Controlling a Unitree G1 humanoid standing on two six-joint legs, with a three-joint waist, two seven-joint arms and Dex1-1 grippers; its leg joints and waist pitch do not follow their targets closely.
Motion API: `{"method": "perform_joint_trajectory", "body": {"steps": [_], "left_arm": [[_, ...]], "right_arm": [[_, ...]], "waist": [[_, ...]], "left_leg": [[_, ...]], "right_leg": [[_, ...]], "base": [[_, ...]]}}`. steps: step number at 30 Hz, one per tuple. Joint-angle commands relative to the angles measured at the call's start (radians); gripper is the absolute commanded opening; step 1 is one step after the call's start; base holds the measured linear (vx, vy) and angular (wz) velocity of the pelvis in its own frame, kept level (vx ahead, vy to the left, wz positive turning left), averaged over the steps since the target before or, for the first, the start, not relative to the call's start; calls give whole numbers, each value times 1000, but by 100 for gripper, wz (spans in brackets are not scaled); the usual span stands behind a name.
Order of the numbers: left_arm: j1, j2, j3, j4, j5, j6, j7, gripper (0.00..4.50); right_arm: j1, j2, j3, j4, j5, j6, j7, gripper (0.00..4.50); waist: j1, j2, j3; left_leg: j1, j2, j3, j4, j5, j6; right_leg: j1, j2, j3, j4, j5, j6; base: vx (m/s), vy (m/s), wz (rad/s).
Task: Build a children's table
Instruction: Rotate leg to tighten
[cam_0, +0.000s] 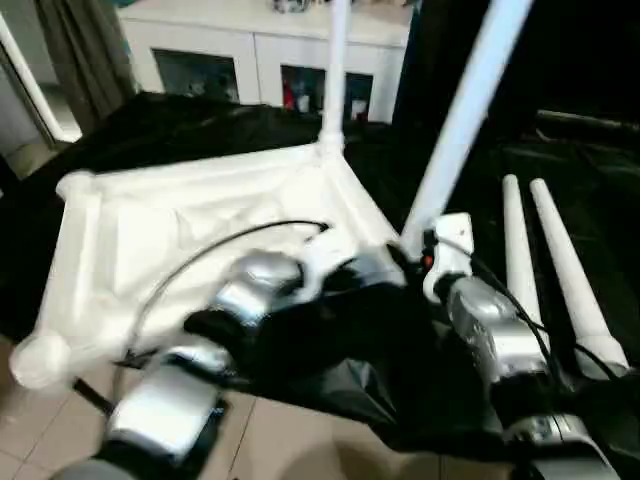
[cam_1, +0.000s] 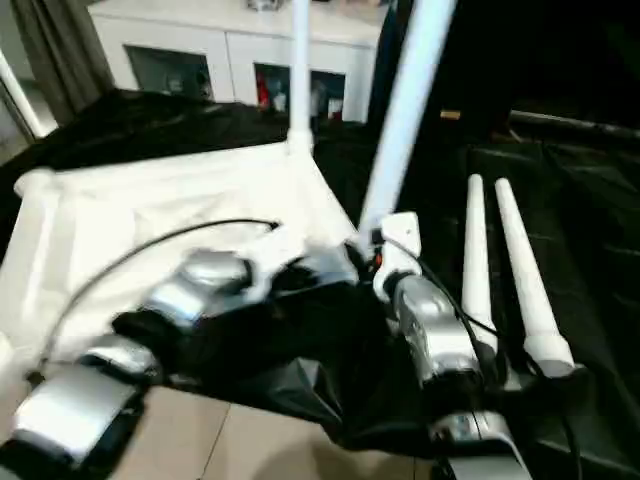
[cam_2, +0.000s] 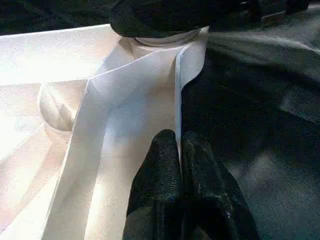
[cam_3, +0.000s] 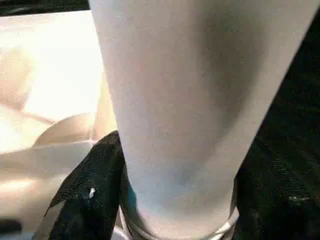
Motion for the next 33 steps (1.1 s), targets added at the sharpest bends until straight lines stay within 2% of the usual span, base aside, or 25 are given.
{"method": "perform_joint_trajectory", "body": {"steps": [1,6,7,8,10,13,14,16,17,18,19,20,21,22,23,24,25,26,27,28,29,30,31,32,33], "left_arm": [[-14,-35,29,11,-23,-64,46,0],[-18,-33,24,18,-16,-88,46,0],[-18,-32,25,19,-18,-95,44,0],[-18,-29,27,22,-21,-118,34,0],[-22,-30,33,35,-27,-149,27,0],[-25,-32,36,43,-29,-159,30,0],[-30,-35,39,51,-29,-168,35,0],[-33,-37,40,57,-29,-174,39,0],[-35,-40,48,59,-35,-183,47,0],[-41,-45,64,60,-41,-215,83,0],[-41,-45,64,60,-41,-215,83,0],[-43,-50,77,60,-52,-224,91,0],[-47,-52,93,58,-69,-232,83,0],[-47,-52,93,58,-69,-232,83,0],[-52,-53,104,56,-81,-236,78,46],[-55,-53,114,51,-95,-236,62,57],[-64,-55,134,46,-118,-236,55,57],[-64,-55,134,46,-118,-236,55,63],[-68,-54,141,41,-127,-234,51,79],[-69,-52,143,38,-130,-237,49,79],[-69,-50,146,34,-133,-241,47,102],[-71,-41,157,23,-144,-241,45,105],[-64,10,197,-29,-164,-228,54,105],[-60,27,209,-49,-171,-217,54,122],[-60,27,209,-49,-171,-217,54,135]], "right_arm": [[2,36,9,73,1,11,-25,266],[-8,41,14,85,-3,-10,-23,266],[-7,42,9,84,2,-18,-19,301],[-6,43,3,83,5,-31,-14,301],[-7,40,-3,79,-1,-54,-15,341],[-8,37,-2,77,-6,-62,-17,358],[6,16,11,31,-29,-72,-18,372],[17,0,21,-3,-46,-79,-18,372],[54,-31,26,-97,-43,-64,12,372],[125,-87,26,-260,-24,-29,73,372],[125,-87,26,-260,-24,-29,73,372],[149,-107,26,-310,-14,-14,98,372],[180,-136,27,-361,-9,-5,129,372],[180,-136,27,-361,-9,-5,129,372],[204,-159,26,-399,-3,2,155,383],[223,-176,21,-429,5,4,172,383],[240,-186,2,-453,18,-7,179,383],[240,-186,2,-453,18,-7,179,383],[244,-186,-8,-459,30,-10,184,383],[246,-187,-11,-463,38,-11,189,383],[248,-187,-15,-467,46,-12,194,383],[257,-195,-16,-485,62,-6,213,383],[288,-229,10,-555,106,32,311,383],[297,-239,21,-576,122,45,345,383],[297,-239,21,-576,122,45,345,383]], "waist": [[-1,-10,-56],[-1,-8,-57],[-2,-7,-57],[-2,-8,-56],[-3,-8,-56],[-2,-9,-56],[-1,-12,-57],[4,-9,-55],[5,-13,-56],[17,-10,-56],[24,-11,-58],[22,-9,-62],[20,-11,-63],[23,-8,-62],[22,-10,-64],[21,-10,-67],[25,-9,-74],[25,-8,-73],[23,-10,-71],[22,-11,-70],[22,-9,-66],[19,-11,-63],[20,-11,-63],[23,-14,-62],[20,-10,-60]], "left_leg": [[0,26,-15,-71,-211,42],[-2,29,-17,-72,-203,57],[-1,30,-17,-73,-209,58],[0,30,-17,-73,-217,57],[1,30,-17,-74,-229,56],[-1,29,-16,-73,-218,61],[0,30,-15,-71,-207,66],[3,29,-12,-70,-195,74],[-1,29,-12,-69,-182,78],[2,31,-11,-67,-161,89],[4,34,-12,-65,-149,100],[-2,32,-13,-64,-116,118],[-11,29,-14,-62,-95,129],[-10,30,-13,-61,-92,140],[-11,30,-14,-58,-91,148],[-10,30,-13,-56,-83,151],[-14,29,-13,-50,-47,166],[-15,31,-12,-48,-27,185],[-16,30,-11,-46,-29,195],[-15,31,-11,-46,-36,198],[-17,32,-11,-48,-58,195],[-17,32,-11,-50,-83,185],[-15,32,-11,-51,-93,180],[-18,33,-13,-51,-102,182],[-18,34,-14,-54,-112,177]], "right_leg": [[44,-49,36,-77,-302,-188],[47,-50,35,-74,-281,-197],[46,-50,34,-75,-285,-197],[45,-50,35,-75,-292,-198],[44,-51,35,-77,-309,-193],[45,-51,35,-77,-307,-194],[44,-52,36,-75,-299,-199],[41,-50,37,-77,-291,-197],[45,-50,37,-74,-284,-197],[46,-47,39,-73,-257,-179],[48,-47,40,-69,-222,-175],[51,-48,40,-58,-162,-191],[58,-48,38,-55,-138,-193],[55,-49,37,-57,-125,-199],[56,-49,37,-54,-115,-205],[55,-50,37,-50,-101,-212],[57,-51,38,-41,-37,-234],[51,-49,37,-36,20,-263],[49,-47,34,-35,25,-273],[49,-47,34,-37,15,-275],[51,-50,34,-42,-21,-272],[50,-49,33,-47,-67,-263],[52,-49,33,-48,-83,-259],[57,-50,34,-47,-92,-247],[55,-49,33,-49,-111,-237]], "base": [[0,0,0],[0,0,0],[0,0,0],[0,0,0],[0,0,0],[0,0,0],[0,0,0],[0,0,0],[0,0,0],[0,0,0],[0,0,0],[0,0,0],[0,0,0],[0,0,0],[0,0,0],[0,0,0],[0,0,0],[0,0,0],[0,0,0],[0,0,0],[0,0,0],[0,0,0],[0,0,0],[0,0,0],[0,0,0]]}}
